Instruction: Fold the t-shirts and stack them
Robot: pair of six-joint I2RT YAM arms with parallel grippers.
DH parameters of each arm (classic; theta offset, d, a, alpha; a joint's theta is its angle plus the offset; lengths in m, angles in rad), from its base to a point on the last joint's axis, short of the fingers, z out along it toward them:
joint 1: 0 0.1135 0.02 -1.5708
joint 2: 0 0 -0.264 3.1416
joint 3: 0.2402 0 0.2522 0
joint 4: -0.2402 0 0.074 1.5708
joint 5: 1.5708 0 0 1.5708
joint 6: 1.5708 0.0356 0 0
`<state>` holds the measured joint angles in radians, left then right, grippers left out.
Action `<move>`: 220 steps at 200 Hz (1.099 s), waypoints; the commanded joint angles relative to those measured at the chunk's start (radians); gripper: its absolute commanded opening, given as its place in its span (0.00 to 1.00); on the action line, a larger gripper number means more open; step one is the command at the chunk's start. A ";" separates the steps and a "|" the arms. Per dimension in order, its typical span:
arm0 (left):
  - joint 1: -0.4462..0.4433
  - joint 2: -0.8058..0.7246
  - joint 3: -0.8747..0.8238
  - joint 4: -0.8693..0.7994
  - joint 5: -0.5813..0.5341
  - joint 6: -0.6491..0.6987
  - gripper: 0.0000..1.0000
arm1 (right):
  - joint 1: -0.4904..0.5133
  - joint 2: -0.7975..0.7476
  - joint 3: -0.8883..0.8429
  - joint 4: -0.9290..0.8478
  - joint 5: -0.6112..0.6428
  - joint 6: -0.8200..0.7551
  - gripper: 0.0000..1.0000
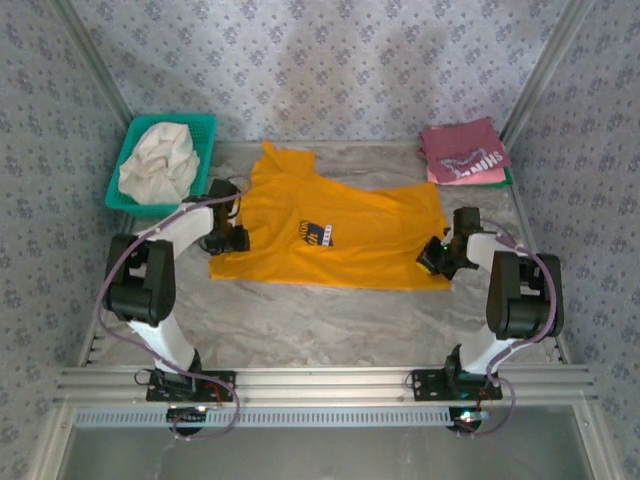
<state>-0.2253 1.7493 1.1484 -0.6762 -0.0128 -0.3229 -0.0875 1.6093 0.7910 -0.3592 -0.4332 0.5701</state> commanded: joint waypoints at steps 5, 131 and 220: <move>0.001 0.016 -0.027 0.029 -0.026 0.021 0.52 | -0.004 0.009 0.019 -0.006 -0.012 0.011 0.12; 0.004 0.056 0.000 0.014 -0.075 0.043 0.12 | -0.023 0.060 -0.001 0.016 -0.017 0.030 0.11; 0.004 0.024 0.019 -0.033 -0.101 0.050 0.00 | -0.029 0.079 0.028 -0.055 0.035 0.031 0.10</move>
<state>-0.2264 1.8011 1.1316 -0.6434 -0.0837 -0.2745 -0.1036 1.6562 0.8124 -0.3328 -0.4751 0.5877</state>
